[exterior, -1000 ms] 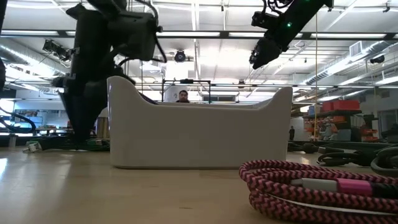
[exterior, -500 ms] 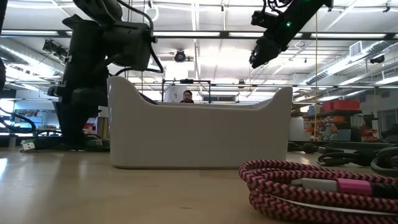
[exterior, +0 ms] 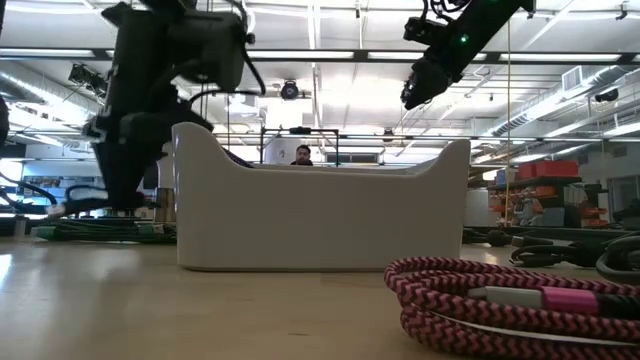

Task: Pick & Place USB Port
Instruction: Put the black charger cable into the white container

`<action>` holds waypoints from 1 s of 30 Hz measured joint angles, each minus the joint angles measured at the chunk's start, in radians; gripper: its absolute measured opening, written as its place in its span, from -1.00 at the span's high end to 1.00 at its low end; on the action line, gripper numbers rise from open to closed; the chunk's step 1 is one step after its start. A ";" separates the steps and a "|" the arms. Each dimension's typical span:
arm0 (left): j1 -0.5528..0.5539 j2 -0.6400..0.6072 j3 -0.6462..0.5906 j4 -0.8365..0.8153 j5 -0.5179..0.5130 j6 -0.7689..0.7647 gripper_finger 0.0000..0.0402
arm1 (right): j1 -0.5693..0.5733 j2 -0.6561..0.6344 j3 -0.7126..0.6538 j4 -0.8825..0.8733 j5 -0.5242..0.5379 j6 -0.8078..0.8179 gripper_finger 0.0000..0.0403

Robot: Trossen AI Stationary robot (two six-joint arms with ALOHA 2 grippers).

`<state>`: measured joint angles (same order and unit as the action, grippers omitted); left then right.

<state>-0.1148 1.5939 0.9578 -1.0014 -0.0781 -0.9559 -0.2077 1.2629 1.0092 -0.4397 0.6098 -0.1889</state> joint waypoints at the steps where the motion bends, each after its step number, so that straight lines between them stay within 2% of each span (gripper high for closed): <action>1: -0.001 -0.007 0.018 -0.022 -0.011 0.003 0.91 | 0.000 0.000 0.000 0.001 0.000 0.000 0.50; 9: -0.002 -0.033 0.233 -0.137 -0.146 0.170 0.94 | 0.000 0.000 0.000 0.005 0.001 -0.003 0.50; 14: 0.009 -0.033 0.374 -0.039 -0.246 0.394 0.92 | 0.000 0.000 0.000 0.009 0.001 -0.003 0.50; 21: 0.085 -0.006 0.396 0.300 -0.155 0.733 0.94 | 0.000 0.000 0.000 0.020 0.002 -0.003 0.50; 27: 0.163 0.064 0.396 0.340 -0.144 0.909 0.92 | 0.000 0.000 0.000 0.019 0.002 -0.006 0.50; 30: 0.196 0.111 0.394 0.375 -0.083 0.924 0.94 | 0.000 0.000 -0.001 0.019 0.002 -0.008 0.50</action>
<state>0.0813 1.7052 1.3518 -0.6265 -0.1615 -0.0319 -0.2081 1.2625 1.0087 -0.4210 0.6119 -0.1967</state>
